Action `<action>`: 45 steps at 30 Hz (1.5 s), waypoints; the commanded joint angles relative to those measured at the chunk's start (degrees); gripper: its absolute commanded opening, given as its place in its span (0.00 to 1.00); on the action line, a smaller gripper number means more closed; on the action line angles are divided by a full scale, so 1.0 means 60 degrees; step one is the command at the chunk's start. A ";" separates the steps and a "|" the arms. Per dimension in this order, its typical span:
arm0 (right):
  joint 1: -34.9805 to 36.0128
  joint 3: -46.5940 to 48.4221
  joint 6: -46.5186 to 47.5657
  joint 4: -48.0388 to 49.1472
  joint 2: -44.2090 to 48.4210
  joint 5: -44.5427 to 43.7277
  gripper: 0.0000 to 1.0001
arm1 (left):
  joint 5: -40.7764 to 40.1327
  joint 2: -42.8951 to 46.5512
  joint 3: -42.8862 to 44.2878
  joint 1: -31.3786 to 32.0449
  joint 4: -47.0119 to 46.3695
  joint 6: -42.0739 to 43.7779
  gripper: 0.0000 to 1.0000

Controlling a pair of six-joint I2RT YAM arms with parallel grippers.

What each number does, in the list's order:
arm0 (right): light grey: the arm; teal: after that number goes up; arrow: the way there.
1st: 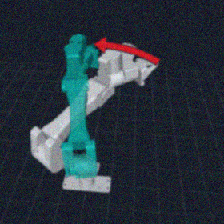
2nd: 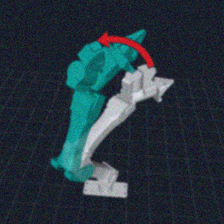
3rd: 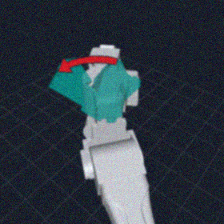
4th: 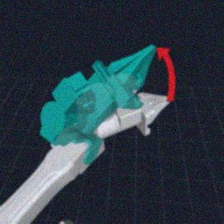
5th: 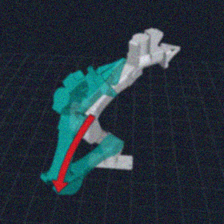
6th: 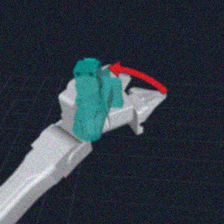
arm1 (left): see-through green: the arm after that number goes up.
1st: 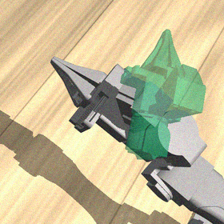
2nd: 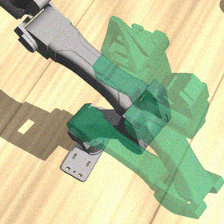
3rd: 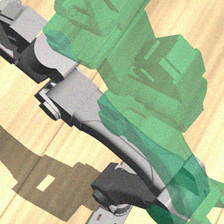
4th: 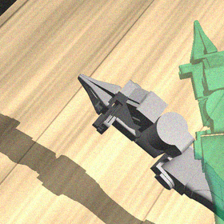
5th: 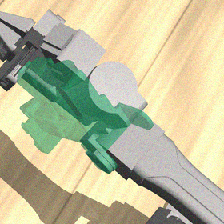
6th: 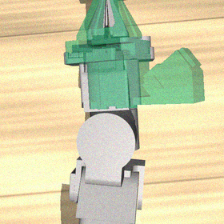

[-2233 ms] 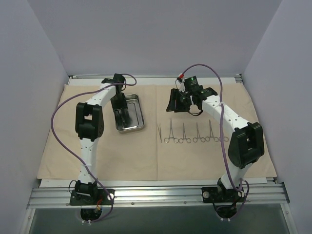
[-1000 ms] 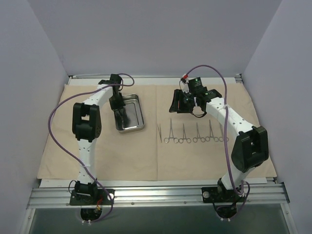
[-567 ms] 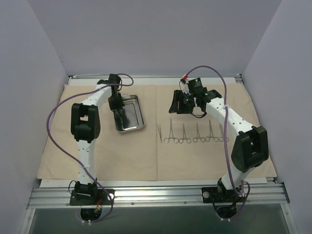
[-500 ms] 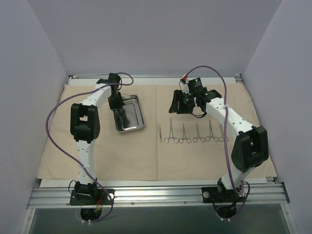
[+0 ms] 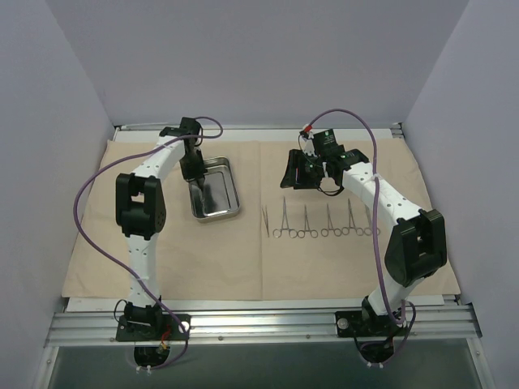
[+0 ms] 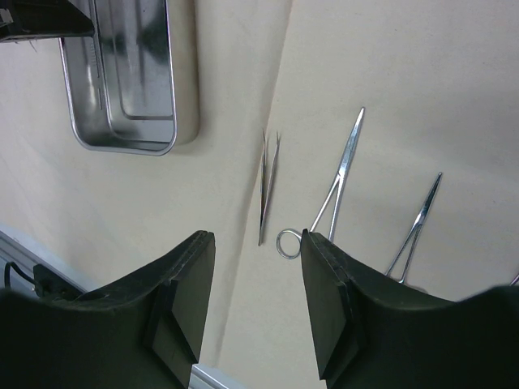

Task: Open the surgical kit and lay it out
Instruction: Pick up the medical item from the container, then place the medical item in the surgical kit.

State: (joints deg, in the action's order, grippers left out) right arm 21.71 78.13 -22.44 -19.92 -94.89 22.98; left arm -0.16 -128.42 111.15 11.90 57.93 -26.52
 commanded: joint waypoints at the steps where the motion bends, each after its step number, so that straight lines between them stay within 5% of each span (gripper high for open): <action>1: -0.0060 -0.0028 0.0106 0.0083 0.0317 0.0096 0.47 | 0.0335 0.1012 0.0839 0.0213 0.0525 0.0070 0.02; 13: -0.0352 -0.0262 0.0092 -0.0165 0.0873 -0.0036 0.47 | 0.0686 0.1599 0.1616 0.1661 0.1360 -0.0339 0.02; 24: -0.1903 -0.0746 0.0238 -0.0605 0.1767 0.0154 0.47 | 0.0438 0.0956 0.1733 0.3683 0.1199 -0.0428 0.02; 45: -0.2169 -0.1244 0.0136 -0.1001 0.2558 0.0154 0.47 | 0.0203 0.0296 -0.0478 0.4096 -0.0397 -0.1395 0.02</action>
State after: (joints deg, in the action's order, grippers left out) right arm 8.71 70.98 -22.04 -24.43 -82.19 23.44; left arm 2.17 -125.73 108.90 36.53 59.33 -33.39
